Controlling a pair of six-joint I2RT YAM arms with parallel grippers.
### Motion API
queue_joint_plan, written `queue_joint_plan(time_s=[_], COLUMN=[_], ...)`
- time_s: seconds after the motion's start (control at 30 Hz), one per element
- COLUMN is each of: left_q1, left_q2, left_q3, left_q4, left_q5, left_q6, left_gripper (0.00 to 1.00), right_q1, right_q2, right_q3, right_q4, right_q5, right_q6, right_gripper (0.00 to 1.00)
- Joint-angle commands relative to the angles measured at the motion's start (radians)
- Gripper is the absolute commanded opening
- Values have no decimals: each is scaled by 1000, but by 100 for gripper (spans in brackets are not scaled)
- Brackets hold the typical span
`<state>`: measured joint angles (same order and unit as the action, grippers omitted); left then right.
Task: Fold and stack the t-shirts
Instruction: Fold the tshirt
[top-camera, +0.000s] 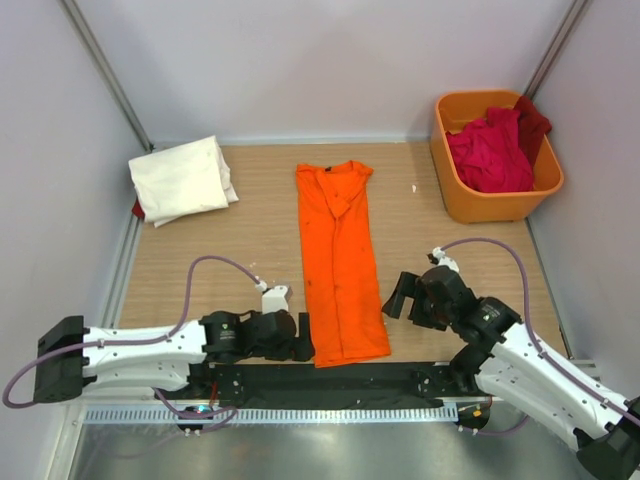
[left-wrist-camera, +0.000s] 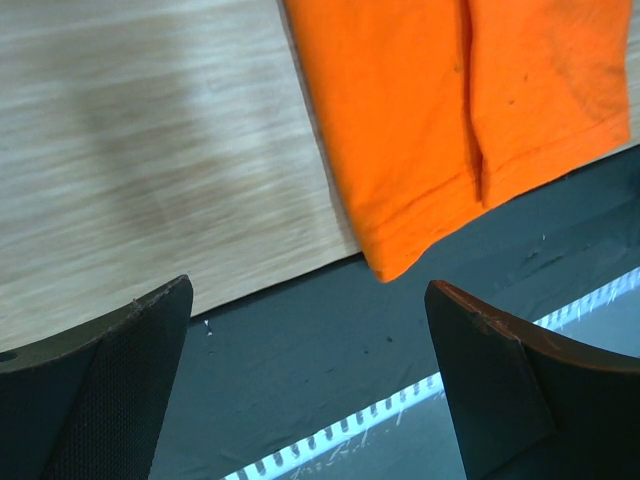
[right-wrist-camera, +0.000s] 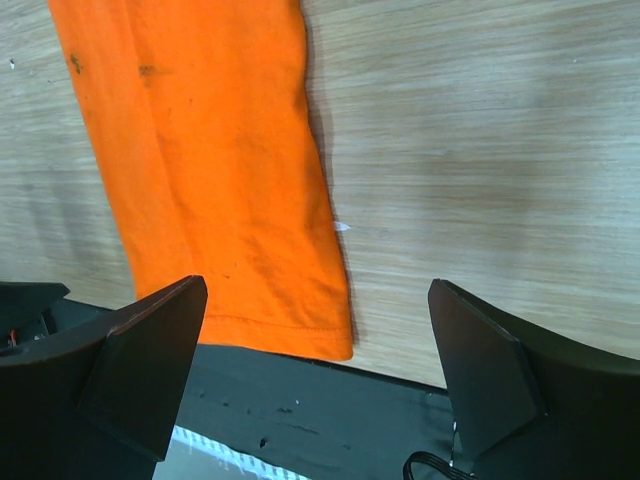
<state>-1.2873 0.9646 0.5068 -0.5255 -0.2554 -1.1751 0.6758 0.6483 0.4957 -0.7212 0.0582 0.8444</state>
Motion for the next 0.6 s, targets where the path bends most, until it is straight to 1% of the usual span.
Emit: queue_joint_plan(time_s=[0.0, 0.13, 0.17, 0.2, 0.27, 0.4, 0.5, 0.53, 0.57], left_q1=[-41, -81, -83, -84, -89, -101, -109, -112, -115], left_q2=[-12, 43, 55, 71, 118, 219, 301, 324, 341], left_q3=[-24, -42, -44, -42, -34, -25, -19, -16, -1], left_q4=[54, 97, 113, 145, 186, 298, 367, 380, 395], left_q5=[-56, -73, -74, -74, -73, -77, -70, -62, -56], left_q6=[-79, -107, -109, -110, -115, -146, -162, -166, -170], left_gripper=[100, 100, 100, 100, 100, 98, 93, 87, 83], right_q1=[13, 33, 39, 42, 68, 125, 159, 166, 177], right_q2=[-42, -78, -78, -75, -43, 19, 50, 60, 74], right_q3=[-3, -72, -115, -137, -184, -215, -224, -227, -229], right_q4=[-32, 9, 61, 87, 139, 200, 247, 256, 269], right_q5=[3, -46, -99, -110, -115, -75, -66, -63, -63], right_q6=[22, 61, 82, 93, 113, 153, 173, 183, 189], right_gripper=[100, 100, 99, 98, 96, 90, 84, 80, 76])
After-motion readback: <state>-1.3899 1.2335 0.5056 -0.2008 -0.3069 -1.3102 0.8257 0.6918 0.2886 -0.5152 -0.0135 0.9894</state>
